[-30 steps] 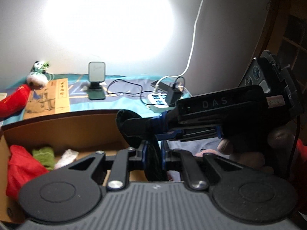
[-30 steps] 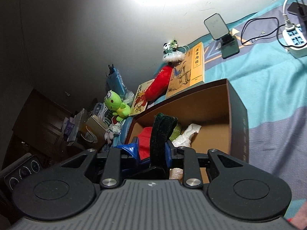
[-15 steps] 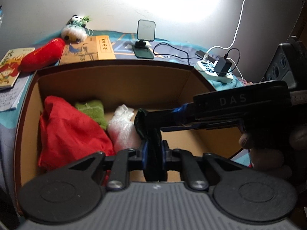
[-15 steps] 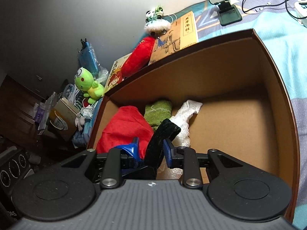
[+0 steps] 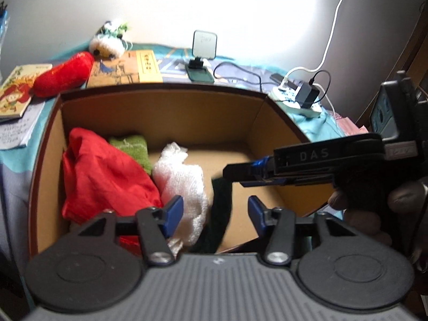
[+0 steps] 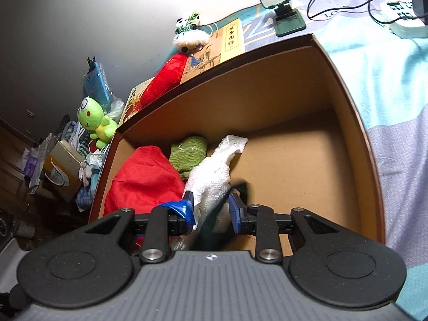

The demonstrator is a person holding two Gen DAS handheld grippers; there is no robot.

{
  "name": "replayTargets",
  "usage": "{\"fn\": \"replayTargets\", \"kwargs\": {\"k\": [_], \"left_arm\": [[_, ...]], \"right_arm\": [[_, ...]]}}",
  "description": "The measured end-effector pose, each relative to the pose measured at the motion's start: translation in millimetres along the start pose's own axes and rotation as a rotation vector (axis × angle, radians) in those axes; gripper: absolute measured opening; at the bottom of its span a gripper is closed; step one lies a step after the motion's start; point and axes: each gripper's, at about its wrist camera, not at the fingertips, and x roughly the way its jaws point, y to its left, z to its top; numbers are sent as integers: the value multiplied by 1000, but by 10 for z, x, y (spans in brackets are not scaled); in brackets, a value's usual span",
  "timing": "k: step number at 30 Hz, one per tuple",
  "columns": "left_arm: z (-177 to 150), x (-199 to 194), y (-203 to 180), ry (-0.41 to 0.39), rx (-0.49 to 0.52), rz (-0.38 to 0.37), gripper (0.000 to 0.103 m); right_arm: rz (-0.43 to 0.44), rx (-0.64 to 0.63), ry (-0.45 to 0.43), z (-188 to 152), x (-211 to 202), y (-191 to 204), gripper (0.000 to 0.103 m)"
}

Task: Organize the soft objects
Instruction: 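Carry the dark green cloth into the box and open the right gripper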

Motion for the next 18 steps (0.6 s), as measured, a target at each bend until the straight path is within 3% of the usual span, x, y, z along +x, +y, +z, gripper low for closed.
{"fn": "replayTargets", "kwargs": {"k": [7,18], "left_arm": [[51,-76,-168,-2,14,77,51],[73,-141,-622,33,45,291,51]], "right_arm": [[13,32,-20,-29,-143,-90,12],[93,26,-36,-117,-525,-130,14]]}}
